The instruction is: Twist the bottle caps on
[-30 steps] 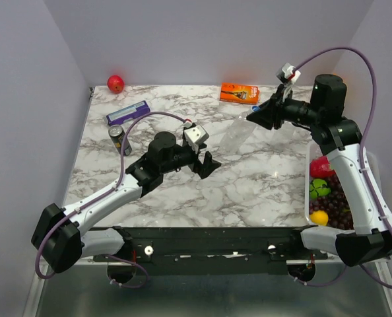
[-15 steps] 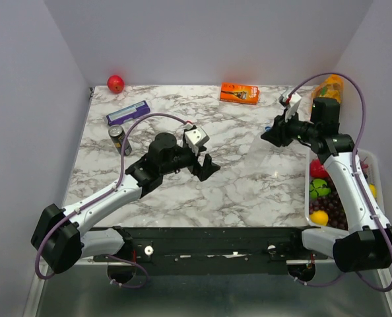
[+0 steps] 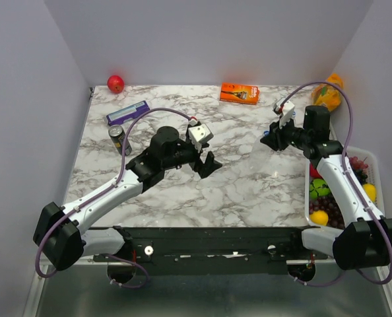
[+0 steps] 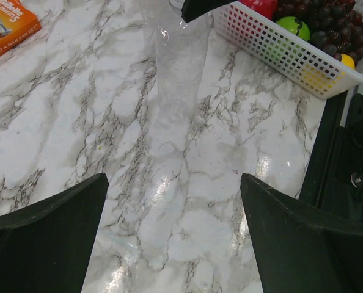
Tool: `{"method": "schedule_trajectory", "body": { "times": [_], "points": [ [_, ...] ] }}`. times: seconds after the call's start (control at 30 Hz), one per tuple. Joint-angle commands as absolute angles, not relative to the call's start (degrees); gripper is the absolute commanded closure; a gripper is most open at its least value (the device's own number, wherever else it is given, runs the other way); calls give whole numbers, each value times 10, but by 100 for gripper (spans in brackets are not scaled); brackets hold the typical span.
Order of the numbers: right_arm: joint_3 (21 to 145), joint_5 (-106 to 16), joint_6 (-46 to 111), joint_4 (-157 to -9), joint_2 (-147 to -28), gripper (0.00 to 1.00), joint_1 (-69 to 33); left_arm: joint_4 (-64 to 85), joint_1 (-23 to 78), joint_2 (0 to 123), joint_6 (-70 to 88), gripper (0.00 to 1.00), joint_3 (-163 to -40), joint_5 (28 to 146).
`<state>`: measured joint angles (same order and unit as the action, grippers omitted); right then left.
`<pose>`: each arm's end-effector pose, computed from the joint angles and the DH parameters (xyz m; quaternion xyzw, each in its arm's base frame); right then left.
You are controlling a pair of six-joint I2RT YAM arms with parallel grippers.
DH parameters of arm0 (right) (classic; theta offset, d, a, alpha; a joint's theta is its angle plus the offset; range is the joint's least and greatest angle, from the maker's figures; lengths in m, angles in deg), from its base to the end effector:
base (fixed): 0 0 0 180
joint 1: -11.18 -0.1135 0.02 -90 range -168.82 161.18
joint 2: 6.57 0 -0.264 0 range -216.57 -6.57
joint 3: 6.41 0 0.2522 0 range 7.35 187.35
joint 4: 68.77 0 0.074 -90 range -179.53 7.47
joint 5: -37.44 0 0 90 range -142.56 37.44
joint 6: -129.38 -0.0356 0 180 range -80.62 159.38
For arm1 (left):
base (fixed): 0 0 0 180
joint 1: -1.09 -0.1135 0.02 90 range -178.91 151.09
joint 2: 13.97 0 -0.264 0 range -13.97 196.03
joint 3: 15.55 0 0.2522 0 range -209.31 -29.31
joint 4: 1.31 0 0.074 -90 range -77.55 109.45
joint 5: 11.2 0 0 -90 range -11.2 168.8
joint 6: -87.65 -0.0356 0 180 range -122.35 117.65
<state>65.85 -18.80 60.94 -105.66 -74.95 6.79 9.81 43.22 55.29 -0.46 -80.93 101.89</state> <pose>0.2589 0.0397 0.3196 -0.3238 0.7884 0.1842 0.4895 0.1992 -0.1990 0.3157 0.3818 0.6880 -0.3707 0.4935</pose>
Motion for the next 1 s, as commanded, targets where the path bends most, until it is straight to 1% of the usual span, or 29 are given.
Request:
{"method": "schedule_trajectory", "body": {
  "times": [0.0, 0.17, 0.37, 0.47, 0.5, 0.57, 0.6, 0.7, 0.97],
  "points": [
    [647, -219, 619, -1008, -771, 91, 70, 117, 435, 563, -20, 2, -838, 1039],
    [642, -223, 621, -1006, -782, 89, 71, 117, 435, 568, -21, 2, -843, 1039],
    [640, -237, 610, -1004, -793, 79, 70, 119, 435, 566, -20, 2, -842, 1037],
    [640, -237, 608, -1002, -795, 72, 70, 120, 435, 564, -34, 2, -842, 1037],
    [642, -237, 606, -1001, -795, 67, 71, 120, 435, 564, -35, 2, -841, 1037],
    [643, -239, 601, -1000, -797, 60, 70, 119, 435, 564, -36, 2, -840, 1037],
    [644, -241, 599, -999, -797, 54, 70, 118, 435, 563, -36, 2, -839, 1037],
    [650, -243, 593, -998, -800, 46, 70, 116, 435, 564, -35, 2, -837, 1038],
    [661, -246, 589, -995, -806, 41, 70, 111, 435, 563, -35, 2, -832, 1039]
  ]
}}
